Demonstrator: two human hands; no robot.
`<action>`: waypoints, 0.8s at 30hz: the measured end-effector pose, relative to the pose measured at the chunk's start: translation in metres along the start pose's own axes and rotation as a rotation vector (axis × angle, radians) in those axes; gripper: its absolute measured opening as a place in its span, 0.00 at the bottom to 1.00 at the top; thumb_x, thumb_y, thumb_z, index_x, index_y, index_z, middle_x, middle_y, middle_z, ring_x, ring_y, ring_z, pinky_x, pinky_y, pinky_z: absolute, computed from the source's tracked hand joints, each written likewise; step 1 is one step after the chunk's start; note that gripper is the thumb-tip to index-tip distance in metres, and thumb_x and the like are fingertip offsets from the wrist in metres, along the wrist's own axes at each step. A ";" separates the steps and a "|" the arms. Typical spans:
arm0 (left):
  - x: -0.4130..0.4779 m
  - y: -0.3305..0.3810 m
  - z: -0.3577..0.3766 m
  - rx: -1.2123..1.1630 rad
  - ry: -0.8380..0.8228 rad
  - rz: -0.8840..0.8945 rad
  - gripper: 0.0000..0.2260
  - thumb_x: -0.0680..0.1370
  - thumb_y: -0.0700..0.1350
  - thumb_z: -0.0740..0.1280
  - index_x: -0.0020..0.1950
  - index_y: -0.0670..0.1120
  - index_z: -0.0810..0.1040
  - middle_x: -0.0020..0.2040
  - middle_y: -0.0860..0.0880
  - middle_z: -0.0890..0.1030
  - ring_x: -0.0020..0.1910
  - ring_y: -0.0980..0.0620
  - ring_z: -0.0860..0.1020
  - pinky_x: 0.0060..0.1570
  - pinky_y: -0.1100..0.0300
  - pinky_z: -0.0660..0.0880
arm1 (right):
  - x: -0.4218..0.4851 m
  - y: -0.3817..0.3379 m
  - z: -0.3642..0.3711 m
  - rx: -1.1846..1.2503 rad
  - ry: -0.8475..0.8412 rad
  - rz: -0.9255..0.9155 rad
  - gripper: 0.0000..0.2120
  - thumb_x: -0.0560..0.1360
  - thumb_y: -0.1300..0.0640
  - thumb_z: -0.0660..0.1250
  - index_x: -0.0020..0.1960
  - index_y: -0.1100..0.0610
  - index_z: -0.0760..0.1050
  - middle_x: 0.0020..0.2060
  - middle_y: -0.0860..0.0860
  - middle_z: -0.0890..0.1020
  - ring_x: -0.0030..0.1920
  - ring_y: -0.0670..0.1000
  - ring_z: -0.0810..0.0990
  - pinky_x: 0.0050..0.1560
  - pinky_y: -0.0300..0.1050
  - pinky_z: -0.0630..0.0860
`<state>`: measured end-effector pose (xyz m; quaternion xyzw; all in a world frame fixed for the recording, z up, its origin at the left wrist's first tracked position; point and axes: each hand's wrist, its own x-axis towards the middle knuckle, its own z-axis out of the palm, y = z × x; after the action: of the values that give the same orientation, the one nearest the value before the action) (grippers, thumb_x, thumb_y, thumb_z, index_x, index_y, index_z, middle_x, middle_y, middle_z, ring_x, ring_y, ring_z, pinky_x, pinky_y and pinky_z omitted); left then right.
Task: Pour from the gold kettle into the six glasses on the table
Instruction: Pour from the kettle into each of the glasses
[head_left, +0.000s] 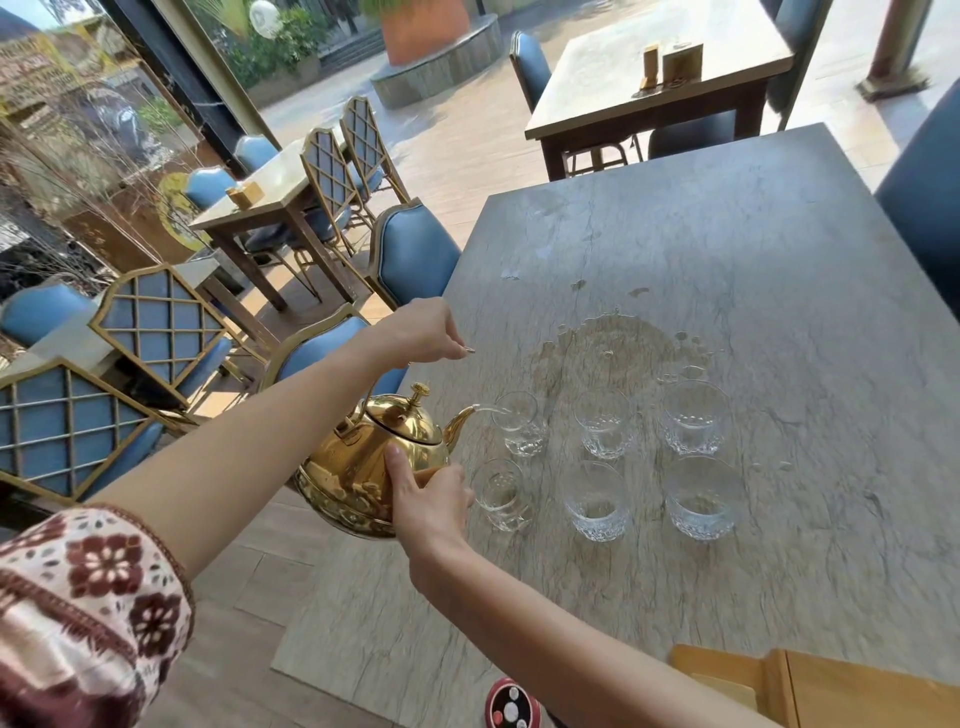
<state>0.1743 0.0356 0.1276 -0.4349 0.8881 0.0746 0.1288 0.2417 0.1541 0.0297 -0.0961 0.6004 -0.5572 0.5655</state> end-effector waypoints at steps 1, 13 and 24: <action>0.000 0.000 0.000 -0.001 0.002 0.000 0.16 0.78 0.46 0.65 0.62 0.39 0.79 0.53 0.44 0.82 0.28 0.60 0.69 0.22 0.71 0.63 | 0.001 0.001 0.000 0.000 0.000 -0.002 0.32 0.76 0.38 0.66 0.68 0.60 0.64 0.68 0.59 0.66 0.71 0.61 0.68 0.72 0.59 0.68; -0.009 -0.007 0.007 -0.087 0.078 0.019 0.15 0.78 0.45 0.66 0.62 0.40 0.80 0.49 0.45 0.82 0.29 0.59 0.69 0.24 0.70 0.63 | 0.009 0.018 -0.005 -0.066 0.029 -0.074 0.31 0.75 0.38 0.68 0.68 0.59 0.65 0.65 0.57 0.67 0.69 0.60 0.69 0.71 0.58 0.69; -0.078 -0.022 0.004 -0.365 0.451 0.094 0.15 0.79 0.43 0.65 0.64 0.42 0.78 0.55 0.37 0.81 0.44 0.49 0.80 0.26 0.76 0.64 | -0.006 0.041 -0.027 -0.494 0.099 -0.490 0.48 0.75 0.31 0.56 0.82 0.59 0.44 0.82 0.55 0.48 0.83 0.54 0.43 0.82 0.53 0.45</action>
<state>0.2384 0.0825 0.1461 -0.4149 0.8853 0.1406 -0.1559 0.2432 0.1883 -0.0058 -0.3441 0.7030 -0.5180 0.3450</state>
